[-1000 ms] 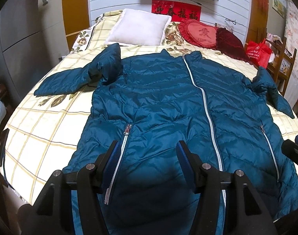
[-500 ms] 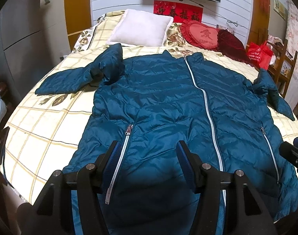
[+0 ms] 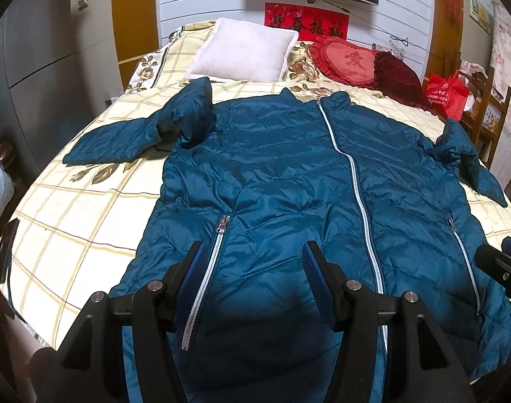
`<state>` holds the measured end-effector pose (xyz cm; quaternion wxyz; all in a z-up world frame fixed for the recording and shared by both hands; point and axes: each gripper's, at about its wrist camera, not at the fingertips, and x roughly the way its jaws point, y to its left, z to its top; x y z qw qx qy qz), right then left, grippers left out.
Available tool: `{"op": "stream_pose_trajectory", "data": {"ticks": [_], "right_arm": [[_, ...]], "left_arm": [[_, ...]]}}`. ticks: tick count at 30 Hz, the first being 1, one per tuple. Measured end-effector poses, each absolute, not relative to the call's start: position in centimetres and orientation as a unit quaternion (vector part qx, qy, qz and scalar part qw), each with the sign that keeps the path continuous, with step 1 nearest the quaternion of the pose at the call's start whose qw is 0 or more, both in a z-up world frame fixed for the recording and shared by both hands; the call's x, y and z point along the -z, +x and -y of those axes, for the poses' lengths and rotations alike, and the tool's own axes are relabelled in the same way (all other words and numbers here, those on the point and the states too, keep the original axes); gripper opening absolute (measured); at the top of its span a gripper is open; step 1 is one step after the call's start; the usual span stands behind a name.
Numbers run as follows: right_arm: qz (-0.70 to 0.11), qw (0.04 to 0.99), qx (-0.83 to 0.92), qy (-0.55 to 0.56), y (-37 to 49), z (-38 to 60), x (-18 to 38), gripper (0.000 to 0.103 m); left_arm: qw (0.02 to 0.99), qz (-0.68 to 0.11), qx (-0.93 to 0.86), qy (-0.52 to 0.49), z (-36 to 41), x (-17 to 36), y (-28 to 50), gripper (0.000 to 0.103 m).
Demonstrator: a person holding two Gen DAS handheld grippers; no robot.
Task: Fold large clothes
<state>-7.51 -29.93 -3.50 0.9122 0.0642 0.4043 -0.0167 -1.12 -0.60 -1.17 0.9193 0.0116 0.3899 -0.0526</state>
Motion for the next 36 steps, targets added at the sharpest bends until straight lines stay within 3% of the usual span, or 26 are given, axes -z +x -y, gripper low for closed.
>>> {"op": "stream_pose_trajectory", "data": {"ticks": [36], "right_arm": [[-0.424, 0.904, 0.01, 0.063, -6.6, 29.3, 4.7, 0.102]], "left_arm": [[0.917, -0.395, 0.045, 0.021, 1.2, 2.0, -1.2, 0.047]]}}
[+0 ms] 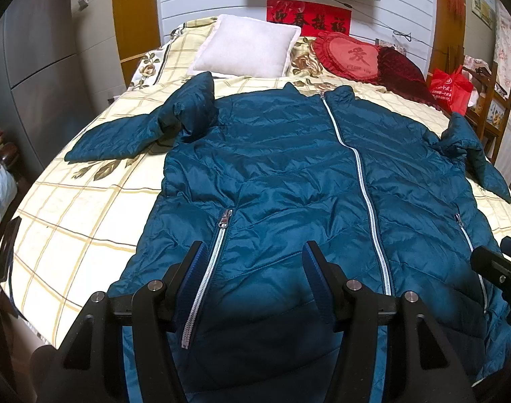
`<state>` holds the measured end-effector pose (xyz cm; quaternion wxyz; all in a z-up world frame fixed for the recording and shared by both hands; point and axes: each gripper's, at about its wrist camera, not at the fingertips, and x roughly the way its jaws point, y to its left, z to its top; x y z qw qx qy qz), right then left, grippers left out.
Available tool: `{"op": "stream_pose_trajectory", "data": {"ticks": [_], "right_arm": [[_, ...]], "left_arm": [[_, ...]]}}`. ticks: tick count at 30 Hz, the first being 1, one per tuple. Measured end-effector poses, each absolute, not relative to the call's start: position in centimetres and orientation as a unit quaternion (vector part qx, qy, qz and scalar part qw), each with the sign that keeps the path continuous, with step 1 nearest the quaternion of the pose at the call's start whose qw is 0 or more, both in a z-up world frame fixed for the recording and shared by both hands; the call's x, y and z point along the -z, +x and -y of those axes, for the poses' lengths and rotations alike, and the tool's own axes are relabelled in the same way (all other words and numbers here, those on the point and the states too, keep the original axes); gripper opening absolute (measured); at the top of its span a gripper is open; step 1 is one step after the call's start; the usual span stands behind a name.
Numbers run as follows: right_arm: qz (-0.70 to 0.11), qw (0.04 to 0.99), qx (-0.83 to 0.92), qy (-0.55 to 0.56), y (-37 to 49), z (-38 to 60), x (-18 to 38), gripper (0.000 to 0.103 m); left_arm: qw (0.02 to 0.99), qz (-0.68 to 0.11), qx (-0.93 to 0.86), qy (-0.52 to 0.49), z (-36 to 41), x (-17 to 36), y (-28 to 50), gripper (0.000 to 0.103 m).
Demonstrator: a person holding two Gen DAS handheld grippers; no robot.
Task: Fold large clothes
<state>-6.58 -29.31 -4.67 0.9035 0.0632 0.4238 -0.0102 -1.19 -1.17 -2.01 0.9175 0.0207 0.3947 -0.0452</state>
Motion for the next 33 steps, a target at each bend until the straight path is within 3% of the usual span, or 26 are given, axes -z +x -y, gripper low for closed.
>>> {"op": "stream_pose_trajectory", "data": {"ticks": [33], "right_arm": [[-0.421, 0.905, 0.007, 0.058, -5.2, 29.1, 3.7, 0.102]], "left_arm": [[0.917, -0.395, 0.055, 0.016, 1.6, 1.8, -0.8, 0.047]]}}
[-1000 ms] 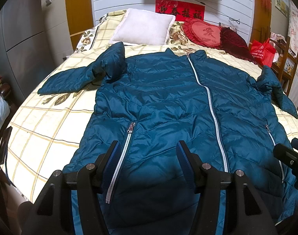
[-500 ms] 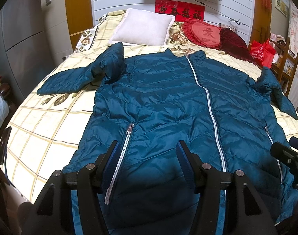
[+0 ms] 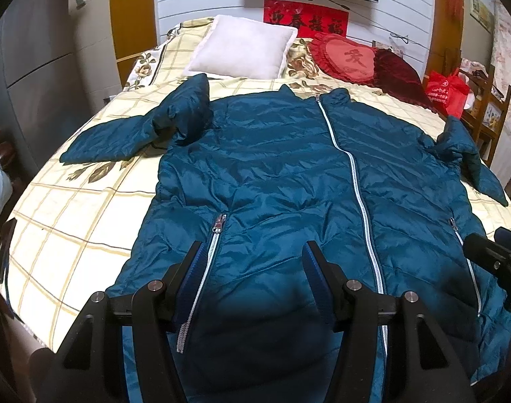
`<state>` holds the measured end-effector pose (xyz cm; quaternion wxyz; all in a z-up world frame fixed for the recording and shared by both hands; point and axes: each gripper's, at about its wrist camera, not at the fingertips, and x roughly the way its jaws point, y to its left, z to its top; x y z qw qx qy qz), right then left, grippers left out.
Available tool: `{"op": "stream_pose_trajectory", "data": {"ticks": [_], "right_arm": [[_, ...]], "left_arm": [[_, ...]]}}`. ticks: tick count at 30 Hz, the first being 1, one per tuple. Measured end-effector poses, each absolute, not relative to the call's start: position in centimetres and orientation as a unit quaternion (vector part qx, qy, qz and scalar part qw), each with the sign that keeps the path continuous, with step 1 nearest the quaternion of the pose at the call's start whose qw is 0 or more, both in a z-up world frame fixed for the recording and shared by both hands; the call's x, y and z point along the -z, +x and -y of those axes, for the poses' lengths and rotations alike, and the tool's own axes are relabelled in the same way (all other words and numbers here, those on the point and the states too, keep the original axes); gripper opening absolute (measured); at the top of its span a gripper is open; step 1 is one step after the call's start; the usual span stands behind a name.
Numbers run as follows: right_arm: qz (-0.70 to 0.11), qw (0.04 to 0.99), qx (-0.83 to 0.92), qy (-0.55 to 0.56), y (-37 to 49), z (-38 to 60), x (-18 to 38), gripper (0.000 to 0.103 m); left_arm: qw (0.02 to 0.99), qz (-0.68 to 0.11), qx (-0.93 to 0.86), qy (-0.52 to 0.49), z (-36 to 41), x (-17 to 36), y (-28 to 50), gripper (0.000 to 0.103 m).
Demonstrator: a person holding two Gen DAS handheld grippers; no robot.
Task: Fold large clothes
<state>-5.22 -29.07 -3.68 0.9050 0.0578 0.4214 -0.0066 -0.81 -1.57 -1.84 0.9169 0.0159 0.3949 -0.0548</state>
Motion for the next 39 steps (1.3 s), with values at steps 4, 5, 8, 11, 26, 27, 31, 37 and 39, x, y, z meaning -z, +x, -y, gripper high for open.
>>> {"op": "stream_pose_trajectory", "data": {"ticks": [4, 5, 8, 11, 26, 27, 31, 37, 39], "right_arm": [[-0.421, 0.905, 0.003, 0.059, -5.1, 28.9, 3.6, 0.102], [-0.422, 0.905, 0.002, 0.06, -5.1, 28.8, 3.6, 0.102], [-0.421, 0.905, 0.0, 0.058, -5.0, 28.7, 3.5, 0.102], [-0.419, 0.906, -0.003, 0.06, -4.9, 28.6, 3.3, 0.102], [-0.411, 0.91, -0.035, 0.053, -3.8, 26.8, 1.3, 0.102], [-0.411, 0.91, -0.036, 0.051, -3.7, 26.7, 1.2, 0.102], [-0.406, 0.912, -0.038, 0.042, -3.3, 26.2, 0.6, 0.102], [-0.399, 0.915, -0.038, 0.041, -2.7, 26.2, -0.3, 0.102], [-0.4, 0.915, -0.04, 0.038, -2.5, 26.0, -0.3, 0.102]], "left_arm": [[0.916, -0.398, 0.057, 0.014, 1.5, 1.9, -0.7, 0.047], [0.915, -0.399, 0.056, 0.014, 1.4, 1.9, -0.7, 0.047], [0.915, -0.399, 0.052, 0.014, 1.3, 1.9, -0.6, 0.047], [0.915, -0.4, 0.049, 0.013, 1.2, 2.0, -0.5, 0.047], [0.91, -0.41, 0.058, 0.017, 1.2, 2.0, -0.1, 0.048], [0.91, -0.41, 0.058, 0.017, 1.2, 2.0, -0.1, 0.048], [0.91, -0.41, 0.06, 0.012, 0.9, 1.8, 0.1, 0.048], [0.908, -0.415, 0.061, 0.004, 0.5, 1.8, 0.6, 0.048], [0.908, -0.415, 0.06, 0.007, 0.5, 1.7, 0.6, 0.048]]}}
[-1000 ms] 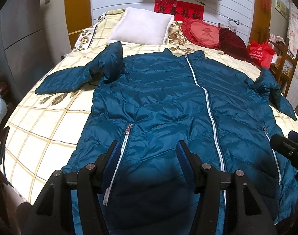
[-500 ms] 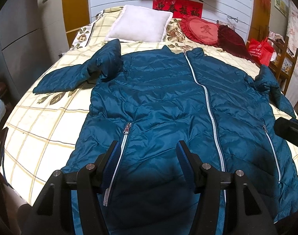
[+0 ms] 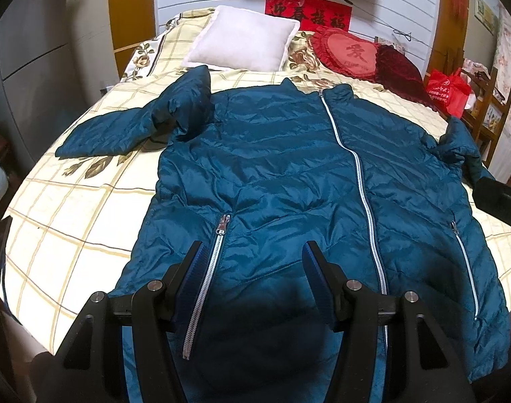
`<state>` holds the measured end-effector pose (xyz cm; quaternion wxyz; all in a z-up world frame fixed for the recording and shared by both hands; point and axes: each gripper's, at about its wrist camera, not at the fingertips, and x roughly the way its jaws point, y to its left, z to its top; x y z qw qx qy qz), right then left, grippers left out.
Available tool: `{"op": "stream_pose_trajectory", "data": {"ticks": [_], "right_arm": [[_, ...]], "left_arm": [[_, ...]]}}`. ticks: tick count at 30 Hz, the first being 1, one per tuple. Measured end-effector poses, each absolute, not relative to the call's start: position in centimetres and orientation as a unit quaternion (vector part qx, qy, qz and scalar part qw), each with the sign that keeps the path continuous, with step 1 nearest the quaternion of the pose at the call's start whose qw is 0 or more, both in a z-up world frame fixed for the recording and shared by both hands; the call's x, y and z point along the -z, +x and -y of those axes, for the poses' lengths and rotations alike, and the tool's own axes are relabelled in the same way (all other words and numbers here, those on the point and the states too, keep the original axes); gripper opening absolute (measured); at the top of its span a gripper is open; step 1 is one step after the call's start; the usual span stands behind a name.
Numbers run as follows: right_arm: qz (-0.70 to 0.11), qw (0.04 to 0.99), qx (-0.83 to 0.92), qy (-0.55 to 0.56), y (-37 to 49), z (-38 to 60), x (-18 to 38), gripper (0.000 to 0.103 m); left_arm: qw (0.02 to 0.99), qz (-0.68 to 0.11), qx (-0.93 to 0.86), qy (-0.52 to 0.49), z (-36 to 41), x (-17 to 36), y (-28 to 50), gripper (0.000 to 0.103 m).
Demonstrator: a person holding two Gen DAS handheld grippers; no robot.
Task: Fold large clothes
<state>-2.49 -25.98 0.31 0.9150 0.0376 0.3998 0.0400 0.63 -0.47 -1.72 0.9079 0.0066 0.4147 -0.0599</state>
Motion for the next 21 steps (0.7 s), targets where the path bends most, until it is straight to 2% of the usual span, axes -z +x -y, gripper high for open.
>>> {"op": "stream_pose_trajectory", "data": {"ticks": [11, 21], "right_arm": [[-0.41, 0.91, -0.045, 0.043, -1.1, 25.8, 0.3, 0.102], [-0.406, 0.911, -0.056, 0.043, 3.0, 25.9, -2.2, 0.102]], "left_arm": [[0.913, -0.404, 0.05, 0.014, 0.0, 0.5, 2.0, 0.048], [0.919, -0.393, 0.028, 0.015, -1.6, -1.6, 5.9, 0.048]]}}
